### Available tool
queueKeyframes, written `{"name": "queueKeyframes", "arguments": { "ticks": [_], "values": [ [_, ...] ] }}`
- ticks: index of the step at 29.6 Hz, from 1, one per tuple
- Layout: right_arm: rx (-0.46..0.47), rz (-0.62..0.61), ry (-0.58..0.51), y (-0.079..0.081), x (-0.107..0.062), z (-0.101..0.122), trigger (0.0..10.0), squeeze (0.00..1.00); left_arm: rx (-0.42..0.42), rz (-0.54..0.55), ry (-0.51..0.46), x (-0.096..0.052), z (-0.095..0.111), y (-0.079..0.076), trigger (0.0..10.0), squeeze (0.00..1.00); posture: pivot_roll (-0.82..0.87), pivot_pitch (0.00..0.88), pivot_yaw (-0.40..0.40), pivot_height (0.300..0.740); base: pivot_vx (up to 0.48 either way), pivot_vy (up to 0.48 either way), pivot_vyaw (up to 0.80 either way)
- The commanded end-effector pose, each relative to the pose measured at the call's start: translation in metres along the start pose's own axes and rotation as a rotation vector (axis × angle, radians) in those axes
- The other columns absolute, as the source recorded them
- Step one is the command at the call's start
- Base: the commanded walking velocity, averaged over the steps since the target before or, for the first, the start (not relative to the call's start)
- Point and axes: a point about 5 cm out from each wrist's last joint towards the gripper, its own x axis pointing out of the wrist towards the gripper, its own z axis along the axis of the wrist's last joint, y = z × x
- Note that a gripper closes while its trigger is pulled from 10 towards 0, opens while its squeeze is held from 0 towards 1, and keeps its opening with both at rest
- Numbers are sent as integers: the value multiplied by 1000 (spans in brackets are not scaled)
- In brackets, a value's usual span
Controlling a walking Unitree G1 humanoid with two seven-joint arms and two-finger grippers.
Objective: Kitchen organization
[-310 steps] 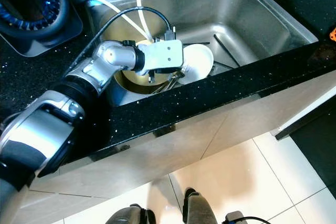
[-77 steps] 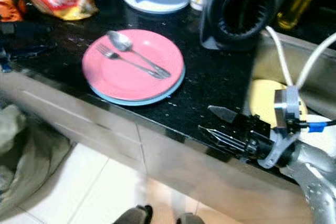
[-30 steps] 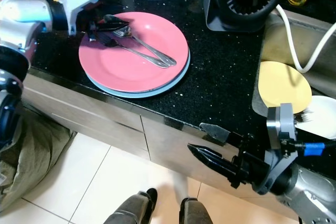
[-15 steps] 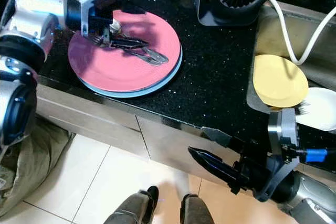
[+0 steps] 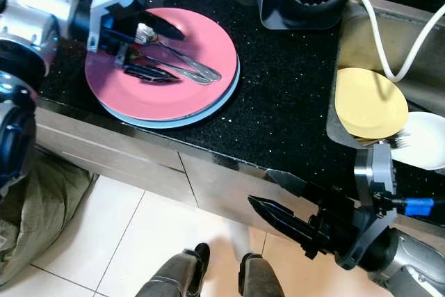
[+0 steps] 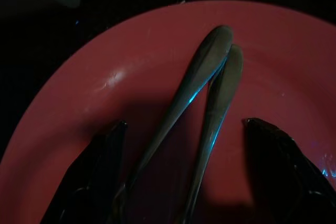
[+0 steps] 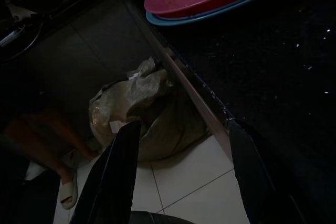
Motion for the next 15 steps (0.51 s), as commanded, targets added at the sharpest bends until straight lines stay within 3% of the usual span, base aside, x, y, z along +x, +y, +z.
{"name": "queueKeyframes", "arguments": {
  "ticks": [1,8,15],
  "values": [
    [-9,19,10,7,0,2,10000,0,3,6,73,-9,-7,-2,10000,0,-105,336,16,740,0,0,0],
    [-13,11,11,8,0,3,10000,0,-27,-8,88,-15,-15,-6,10000,0,-114,335,16,740,0,0,0],
    [-23,-8,15,6,-2,7,10000,0,-113,-59,48,-6,-27,-16,10000,0,-140,333,12,740,0,0,0]
  ]
}}
